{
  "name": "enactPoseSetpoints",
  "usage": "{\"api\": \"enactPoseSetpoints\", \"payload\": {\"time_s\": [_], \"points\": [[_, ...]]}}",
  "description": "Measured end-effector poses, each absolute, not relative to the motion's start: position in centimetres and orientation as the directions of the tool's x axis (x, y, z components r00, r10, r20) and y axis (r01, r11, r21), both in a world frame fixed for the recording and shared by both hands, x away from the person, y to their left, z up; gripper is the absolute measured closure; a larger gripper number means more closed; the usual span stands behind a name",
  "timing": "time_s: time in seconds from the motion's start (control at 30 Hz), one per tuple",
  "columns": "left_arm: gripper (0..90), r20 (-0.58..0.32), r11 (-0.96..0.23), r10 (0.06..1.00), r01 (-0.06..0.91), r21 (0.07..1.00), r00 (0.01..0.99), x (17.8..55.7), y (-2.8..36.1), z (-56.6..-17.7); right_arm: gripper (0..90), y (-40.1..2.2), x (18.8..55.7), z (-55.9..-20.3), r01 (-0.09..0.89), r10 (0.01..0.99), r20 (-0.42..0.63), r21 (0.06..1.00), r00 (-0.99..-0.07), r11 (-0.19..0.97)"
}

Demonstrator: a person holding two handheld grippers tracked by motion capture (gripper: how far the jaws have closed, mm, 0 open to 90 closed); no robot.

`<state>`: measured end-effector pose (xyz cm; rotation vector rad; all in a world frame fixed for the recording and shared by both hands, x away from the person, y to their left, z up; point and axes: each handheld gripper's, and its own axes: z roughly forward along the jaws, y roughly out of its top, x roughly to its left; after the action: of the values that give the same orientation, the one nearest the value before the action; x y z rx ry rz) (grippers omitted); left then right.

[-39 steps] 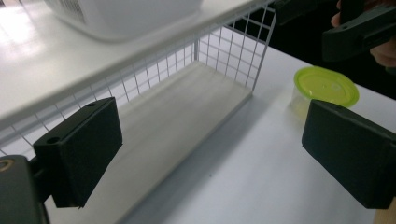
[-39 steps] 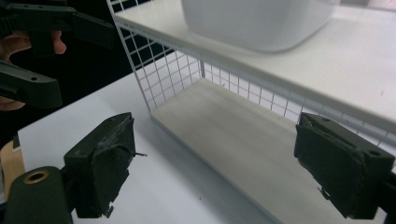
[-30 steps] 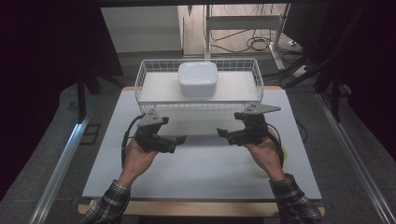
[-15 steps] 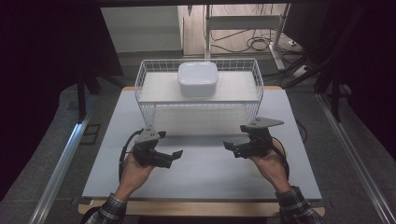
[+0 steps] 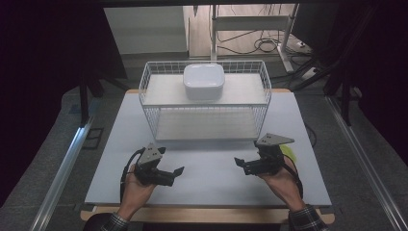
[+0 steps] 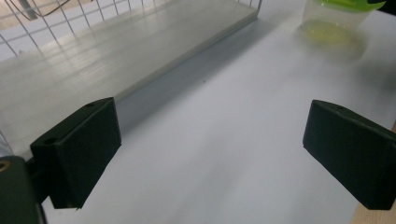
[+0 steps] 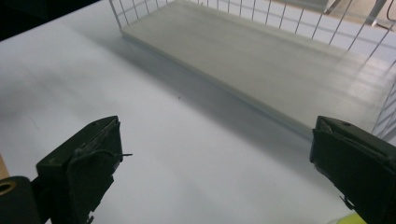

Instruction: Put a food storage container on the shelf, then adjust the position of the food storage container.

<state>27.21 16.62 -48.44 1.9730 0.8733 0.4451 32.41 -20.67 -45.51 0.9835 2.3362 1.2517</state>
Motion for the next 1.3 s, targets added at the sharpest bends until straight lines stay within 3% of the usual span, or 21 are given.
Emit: {"api": "enactPoseSetpoints", "payload": {"time_s": [0.2,0.33,0.37,0.5,0.57,0.73,0.77,0.8,0.87,0.93,1.03,1.1,1.3], "points": [[3.8,-0.011,-0.365,0.738,0.412,0.835,0.675,26.7,17.0,-49.3,2.1,-21.0,32.0,-46.5,0.464,0.716,0.048,0.792,-0.696,0.398],[3.7,-0.009,-0.359,0.742,0.409,0.839,0.67,26.4,17.3,-49.4,10.8,-21.7,32.1,-46.6,0.491,0.741,0.054,0.781,-0.67,0.387],[3.8,-0.012,-0.352,0.746,0.41,0.841,0.666,26.3,17.5,-49.5,16.6,-22.2,32.2,-46.4,0.502,0.75,0.067,0.781,-0.658,0.371],[3.9,-0.015,-0.347,0.75,0.414,0.842,0.661,26.2,17.7,-49.8,25.8,-22.9,32.2,-46.2,0.5,0.758,0.055,0.782,-0.65,0.372],[4.1,-0.012,-0.349,0.754,0.416,0.84,0.657,26.2,17.8,-49.9,37.4,-23.6,32.2,-46.1,0.499,0.766,0.041,0.781,-0.641,0.375],[4.4,-0.01,-0.347,0.756,0.414,0.842,0.654,26.2,17.9,-50.0,50.4,-24.5,32.2,-45.9,0.488,0.78,0.006,0.783,-0.626,0.385],[4.4,-0.009,-0.347,0.756,0.413,0.842,0.654,26.2,17.9,-50.1,57.5,-25.0,32.2,-45.8,0.488,0.79,-0.011,0.782,-0.613,0.389],[4.4,-0.01,-0.348,0.756,0.414,0.841,0.655,26.2,17.9,-50.1,57.5,-25.0,32.2,-45.8,0.488,0.79,-0.011,0.782,-0.613,0.389],[4.5,-0.008,-0.352,0.755,0.416,0.839,0.656,26.2,17.8,-50.2,67.5,-25.9,32.3,-45.7,0.491,0.805,-0.027,0.779,-0.593,0.389],[4.5,-0.01,-0.352,0.754,0.417,0.838,0.657,26.2,17.8,-50.3,70.7,-26.2,32.4,-45.7,0.496,0.809,-0.028,0.777,-0.587,0.387],[5.0,-0.012,-0.358,0.752,0.424,0.832,0.659,26.2,17.7,-50.3,84.9,-27.7,32.6,-45.6,0.505,0.826,-0.038,0.775,-0.562,0.38],[5.2,-0.013,-0.358,0.752,0.425,0.831,0.659,26.2,17.7,-50.3,89.6,-28.4,32.6,-45.6,0.514,0.837,-0.04,0.773,-0.546,0.373],[5.2,-0.014,-0.359,0.753,0.429,0.829,0.658,26.3,17.7,-50.4,90.0,-30.5,32.7,-45.4,0.531,0.874,-0.049,0.777,-0.484,0.338]]}}
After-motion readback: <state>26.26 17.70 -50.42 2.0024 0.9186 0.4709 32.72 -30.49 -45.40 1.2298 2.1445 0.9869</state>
